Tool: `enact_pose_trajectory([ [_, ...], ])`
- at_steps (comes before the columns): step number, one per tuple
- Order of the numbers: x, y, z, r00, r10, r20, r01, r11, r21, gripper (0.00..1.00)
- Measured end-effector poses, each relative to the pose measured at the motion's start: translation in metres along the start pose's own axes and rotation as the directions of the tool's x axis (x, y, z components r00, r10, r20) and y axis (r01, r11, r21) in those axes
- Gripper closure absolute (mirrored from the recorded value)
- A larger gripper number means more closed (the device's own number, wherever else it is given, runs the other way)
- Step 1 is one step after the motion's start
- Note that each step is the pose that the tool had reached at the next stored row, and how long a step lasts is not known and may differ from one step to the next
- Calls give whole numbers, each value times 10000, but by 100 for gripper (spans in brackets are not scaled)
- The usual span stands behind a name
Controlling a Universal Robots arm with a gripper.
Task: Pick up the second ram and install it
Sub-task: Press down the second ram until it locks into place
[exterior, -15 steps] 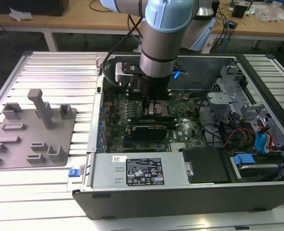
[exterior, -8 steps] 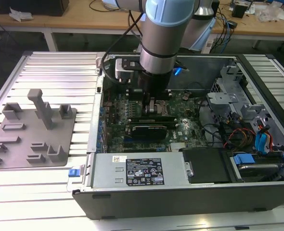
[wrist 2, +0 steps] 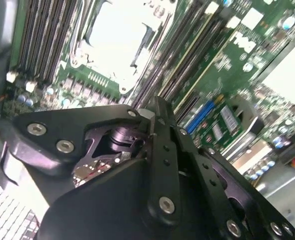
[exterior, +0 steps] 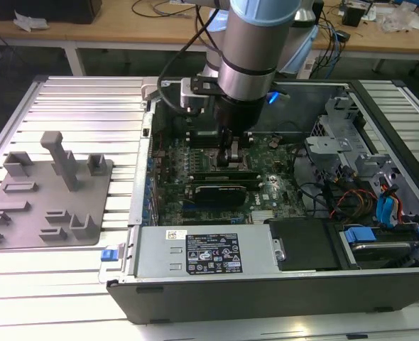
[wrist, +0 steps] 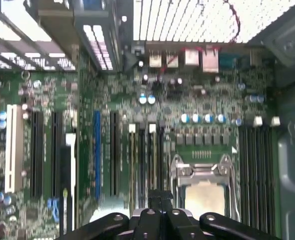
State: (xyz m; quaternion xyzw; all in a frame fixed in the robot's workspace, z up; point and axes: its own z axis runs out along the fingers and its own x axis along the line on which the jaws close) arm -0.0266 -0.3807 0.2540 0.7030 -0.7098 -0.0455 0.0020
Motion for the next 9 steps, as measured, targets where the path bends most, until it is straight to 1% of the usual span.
enact_pose_trajectory([
  [2, -1, -61, -4, 10000, -1, 0, 1, 10000, 0, 92],
  [3, -1, -69, -4, 10000, -1, 0, 1, 10000, 0, 92],
  [9, -1, -73, -5, 10000, 0, 0, 0, 10000, 0, 92],
])
